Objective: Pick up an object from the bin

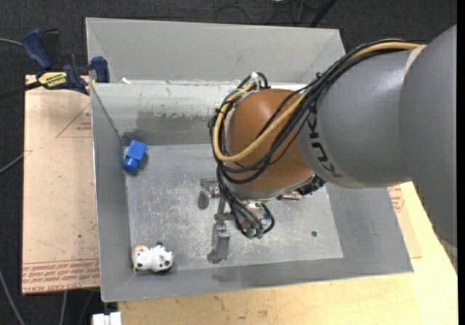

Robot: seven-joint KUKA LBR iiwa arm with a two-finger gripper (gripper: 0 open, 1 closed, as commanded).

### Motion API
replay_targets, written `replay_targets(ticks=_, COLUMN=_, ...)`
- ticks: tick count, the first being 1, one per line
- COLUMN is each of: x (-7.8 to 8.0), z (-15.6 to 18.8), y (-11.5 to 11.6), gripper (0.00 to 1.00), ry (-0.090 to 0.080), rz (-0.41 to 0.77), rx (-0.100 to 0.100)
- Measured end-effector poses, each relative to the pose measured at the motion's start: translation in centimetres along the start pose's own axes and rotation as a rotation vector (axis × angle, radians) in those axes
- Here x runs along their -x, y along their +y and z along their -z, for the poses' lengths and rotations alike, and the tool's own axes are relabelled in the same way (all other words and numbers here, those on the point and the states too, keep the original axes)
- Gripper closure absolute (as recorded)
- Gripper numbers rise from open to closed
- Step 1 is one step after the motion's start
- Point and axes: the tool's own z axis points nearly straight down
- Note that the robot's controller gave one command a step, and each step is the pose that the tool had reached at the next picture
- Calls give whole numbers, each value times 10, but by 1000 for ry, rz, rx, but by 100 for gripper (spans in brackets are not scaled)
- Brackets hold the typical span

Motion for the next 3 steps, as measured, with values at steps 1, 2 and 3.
replay_targets(ticks=1, x=2, z=4, y=-1, gripper=0, ry=-8, rz=-4, rx=1)
replay_targets(ticks=2, x=-4, z=-39, y=49, gripper=0, ry=-10, rz=123, rx=1)
replay_targets(ticks=3, x=5, z=-40, y=109, gripper=0, ry=-13, rz=122, rx=5)
